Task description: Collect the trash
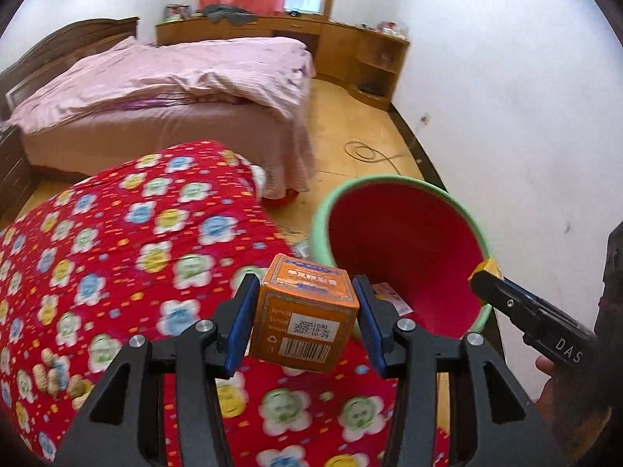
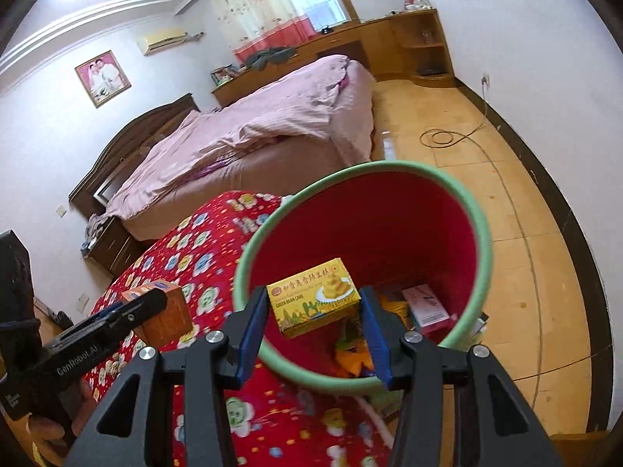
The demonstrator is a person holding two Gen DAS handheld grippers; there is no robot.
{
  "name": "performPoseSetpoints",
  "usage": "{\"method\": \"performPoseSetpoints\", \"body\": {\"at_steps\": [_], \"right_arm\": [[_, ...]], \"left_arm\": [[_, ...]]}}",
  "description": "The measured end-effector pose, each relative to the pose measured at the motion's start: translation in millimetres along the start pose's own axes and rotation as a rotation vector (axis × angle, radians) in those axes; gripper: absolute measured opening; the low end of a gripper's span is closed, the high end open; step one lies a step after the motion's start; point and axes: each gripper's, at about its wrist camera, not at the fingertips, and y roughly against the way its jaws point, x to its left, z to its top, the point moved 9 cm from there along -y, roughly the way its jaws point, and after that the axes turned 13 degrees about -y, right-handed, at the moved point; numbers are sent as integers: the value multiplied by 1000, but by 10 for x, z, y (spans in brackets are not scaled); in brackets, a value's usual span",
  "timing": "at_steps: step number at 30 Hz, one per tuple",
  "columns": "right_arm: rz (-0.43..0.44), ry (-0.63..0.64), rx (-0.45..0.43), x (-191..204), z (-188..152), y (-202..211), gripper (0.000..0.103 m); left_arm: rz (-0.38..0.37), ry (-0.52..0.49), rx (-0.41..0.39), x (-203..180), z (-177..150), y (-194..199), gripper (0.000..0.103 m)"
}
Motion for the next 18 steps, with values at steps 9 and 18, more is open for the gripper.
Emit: {"method": "performPoseSetpoints", "body": {"at_steps": [9,18], "right_arm": [[-16,-48,-12,-342,147,1,50],[-6,-65,11,-491,219,-116,50]], "left_arm": [[-47,-49,46,-342,69,-348,49],[-55,-57,55,-425,90,-452,53]]}}
